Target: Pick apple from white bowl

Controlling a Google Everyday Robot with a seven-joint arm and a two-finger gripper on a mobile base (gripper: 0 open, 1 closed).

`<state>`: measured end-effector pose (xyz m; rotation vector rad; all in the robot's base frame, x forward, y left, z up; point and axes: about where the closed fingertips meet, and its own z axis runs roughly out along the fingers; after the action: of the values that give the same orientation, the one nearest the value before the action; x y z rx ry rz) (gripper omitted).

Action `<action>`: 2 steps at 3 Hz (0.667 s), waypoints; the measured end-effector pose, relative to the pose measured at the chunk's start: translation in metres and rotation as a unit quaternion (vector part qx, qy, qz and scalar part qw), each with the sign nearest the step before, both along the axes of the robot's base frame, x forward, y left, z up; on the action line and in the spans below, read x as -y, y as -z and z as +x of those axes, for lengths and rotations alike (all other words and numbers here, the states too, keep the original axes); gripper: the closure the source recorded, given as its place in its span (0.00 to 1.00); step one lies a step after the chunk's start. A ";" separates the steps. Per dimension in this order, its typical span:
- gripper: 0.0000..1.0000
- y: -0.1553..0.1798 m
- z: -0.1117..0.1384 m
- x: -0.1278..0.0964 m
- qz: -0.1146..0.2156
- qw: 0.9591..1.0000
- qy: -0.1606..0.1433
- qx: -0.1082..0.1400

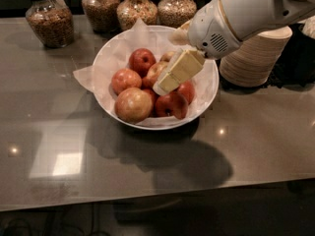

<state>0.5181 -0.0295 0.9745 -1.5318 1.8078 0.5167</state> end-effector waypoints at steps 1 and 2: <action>0.15 0.010 -0.001 0.009 -0.019 1.000 0.015 -0.004; 0.19 0.011 0.000 0.012 -0.036 0.999 0.022 0.003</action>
Offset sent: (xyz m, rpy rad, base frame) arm 0.0037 -0.0207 -0.0142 -0.1155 -0.0232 -0.0702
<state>0.5180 -0.0416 0.9633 -1.5360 1.8696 0.4292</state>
